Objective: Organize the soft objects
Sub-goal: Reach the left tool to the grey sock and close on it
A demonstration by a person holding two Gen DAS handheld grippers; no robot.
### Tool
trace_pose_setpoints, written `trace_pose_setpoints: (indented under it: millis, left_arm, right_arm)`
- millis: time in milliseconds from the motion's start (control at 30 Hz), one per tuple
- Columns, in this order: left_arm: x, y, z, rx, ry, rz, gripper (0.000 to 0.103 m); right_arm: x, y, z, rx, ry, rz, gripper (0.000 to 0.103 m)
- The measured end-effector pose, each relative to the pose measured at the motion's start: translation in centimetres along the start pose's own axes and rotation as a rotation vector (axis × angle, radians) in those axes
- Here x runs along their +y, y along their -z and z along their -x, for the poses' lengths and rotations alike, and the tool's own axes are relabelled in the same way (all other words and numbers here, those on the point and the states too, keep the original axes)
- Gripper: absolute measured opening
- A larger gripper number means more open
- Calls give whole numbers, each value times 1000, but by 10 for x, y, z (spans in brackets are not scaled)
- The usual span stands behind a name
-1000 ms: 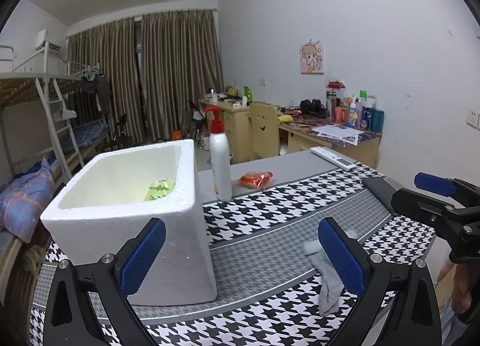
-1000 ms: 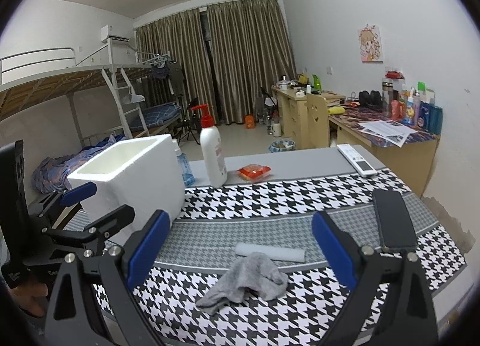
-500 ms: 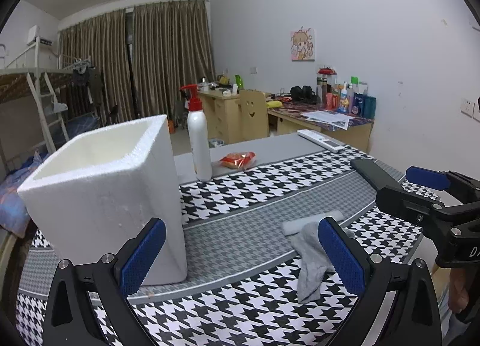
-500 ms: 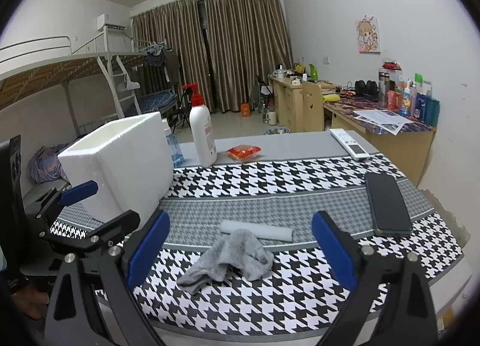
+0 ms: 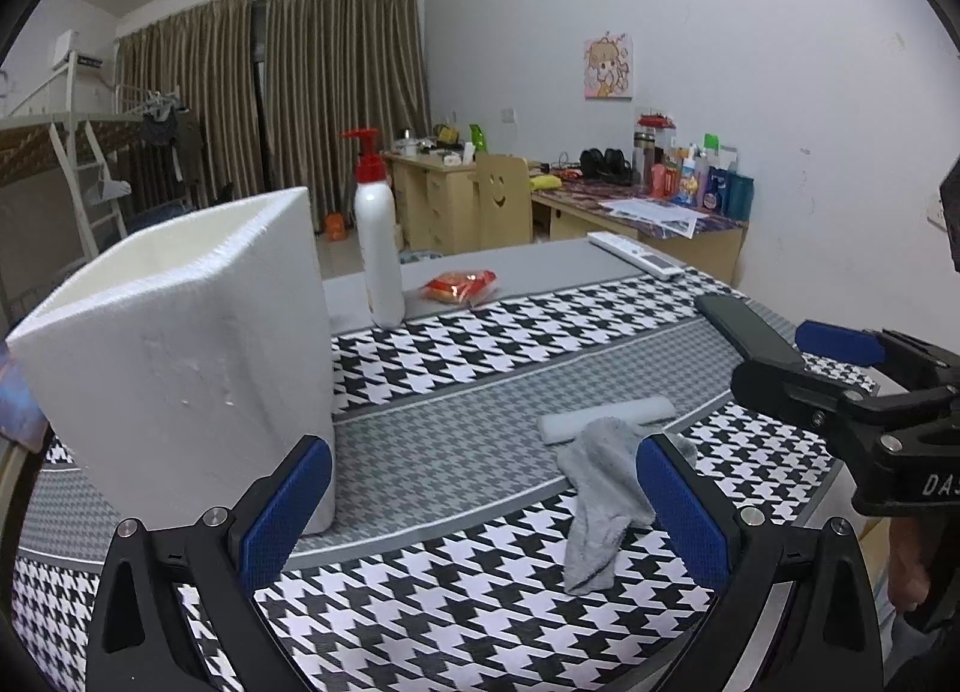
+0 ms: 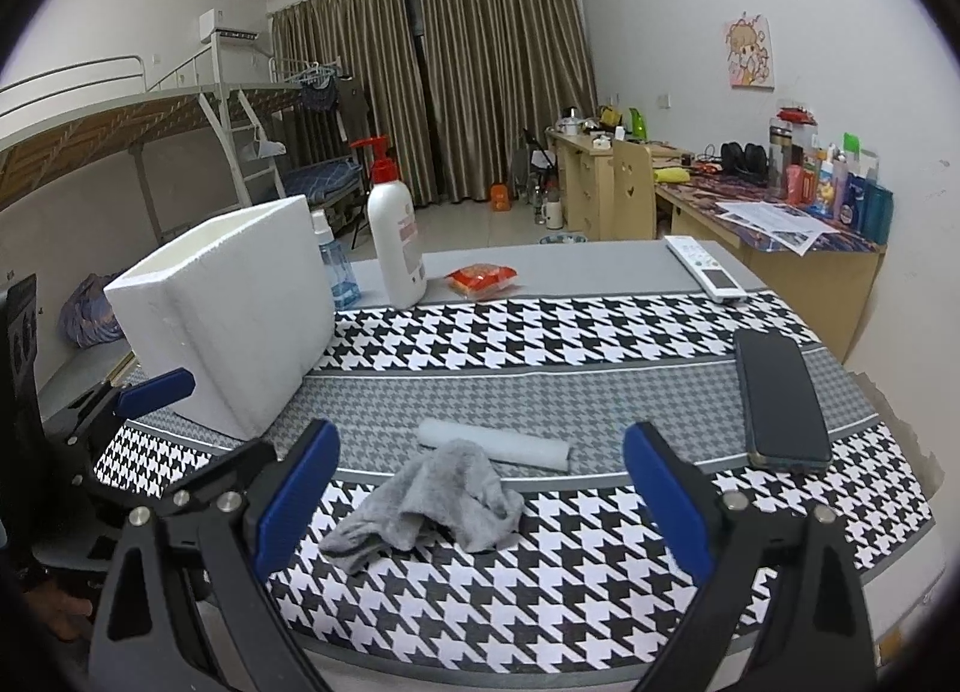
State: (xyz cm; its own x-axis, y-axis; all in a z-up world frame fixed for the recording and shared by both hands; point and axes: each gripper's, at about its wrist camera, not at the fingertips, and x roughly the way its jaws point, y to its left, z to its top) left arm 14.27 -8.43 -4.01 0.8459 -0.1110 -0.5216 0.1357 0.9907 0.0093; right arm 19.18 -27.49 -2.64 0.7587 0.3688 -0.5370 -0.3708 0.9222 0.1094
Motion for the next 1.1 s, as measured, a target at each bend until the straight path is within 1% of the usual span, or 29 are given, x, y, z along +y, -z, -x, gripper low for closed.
trace_pose_setpoints:
  millis: [133, 533, 700, 800, 1033, 1100]
  left_arm:
    - [-5, 2, -9, 24, 6, 7, 102]
    - [-24, 4, -29, 75, -13, 12, 102]
    - [-33, 6, -39, 104, 3, 20, 102]
    - [-38, 6, -43, 112, 22, 8, 102]
    - [-47, 8, -61, 158, 27, 1, 102]
    - [-47, 8, -65, 168, 27, -1, 100]
  right_arm:
    - [-6, 1, -9, 21, -1, 9, 98]
    - [-29, 0, -31, 69, -5, 34, 98]
    - [-37, 0, -37, 85, -14, 40, 98]
    - [-41, -1, -40, 92, -17, 44, 98]
    - [-45, -2, -50, 117, -31, 47, 98]
    - [-45, -1, -53, 128, -32, 50, 98]
